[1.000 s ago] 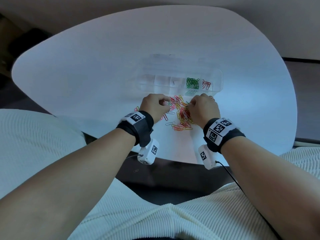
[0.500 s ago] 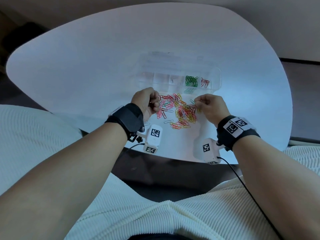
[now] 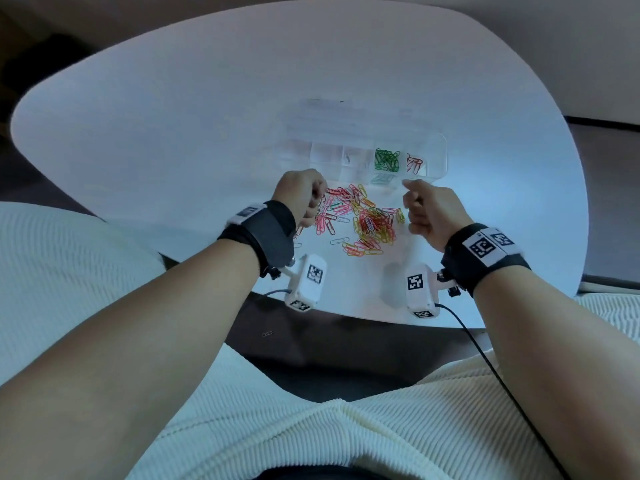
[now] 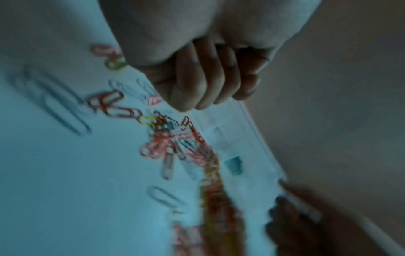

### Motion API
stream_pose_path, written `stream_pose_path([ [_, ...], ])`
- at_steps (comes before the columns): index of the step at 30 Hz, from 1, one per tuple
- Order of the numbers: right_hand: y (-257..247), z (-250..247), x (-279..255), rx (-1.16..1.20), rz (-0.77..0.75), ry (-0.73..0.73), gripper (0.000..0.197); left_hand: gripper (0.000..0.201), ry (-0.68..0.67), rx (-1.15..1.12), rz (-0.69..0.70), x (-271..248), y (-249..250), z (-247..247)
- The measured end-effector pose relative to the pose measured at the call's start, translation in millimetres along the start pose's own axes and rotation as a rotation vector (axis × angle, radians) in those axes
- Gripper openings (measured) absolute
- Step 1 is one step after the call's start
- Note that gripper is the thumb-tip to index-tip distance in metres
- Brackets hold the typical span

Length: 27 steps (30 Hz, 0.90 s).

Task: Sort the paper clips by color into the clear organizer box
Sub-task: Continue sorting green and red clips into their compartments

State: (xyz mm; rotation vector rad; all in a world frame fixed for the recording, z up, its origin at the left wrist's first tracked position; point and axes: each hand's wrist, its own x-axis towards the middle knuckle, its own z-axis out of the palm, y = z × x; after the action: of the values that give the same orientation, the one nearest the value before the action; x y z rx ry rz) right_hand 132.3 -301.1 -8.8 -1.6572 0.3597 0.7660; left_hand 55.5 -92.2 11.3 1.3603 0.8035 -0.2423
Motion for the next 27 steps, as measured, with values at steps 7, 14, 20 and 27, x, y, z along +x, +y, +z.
stream_pose_path([
  [7,6.5,6.9,1.4,-0.847,-0.331,0.121,0.008,0.022,0.081,0.942,0.283,6.4,-29.6,5.3],
  [14,11.1,10.7,6.1,-0.936,-0.31,0.132,0.01,0.021,0.079,1.062,0.3,10.3,-35.2,1.4],
  [20,11.3,11.3,6.1,-0.925,-0.302,0.138,0.005,0.026,0.126,1.036,0.32,13.2,-35.9,-0.8],
  [27,7.0,6.1,6.2,-0.824,-0.291,0.108,0.008,0.018,0.137,1.105,0.304,16.9,-32.8,-1.0],
])
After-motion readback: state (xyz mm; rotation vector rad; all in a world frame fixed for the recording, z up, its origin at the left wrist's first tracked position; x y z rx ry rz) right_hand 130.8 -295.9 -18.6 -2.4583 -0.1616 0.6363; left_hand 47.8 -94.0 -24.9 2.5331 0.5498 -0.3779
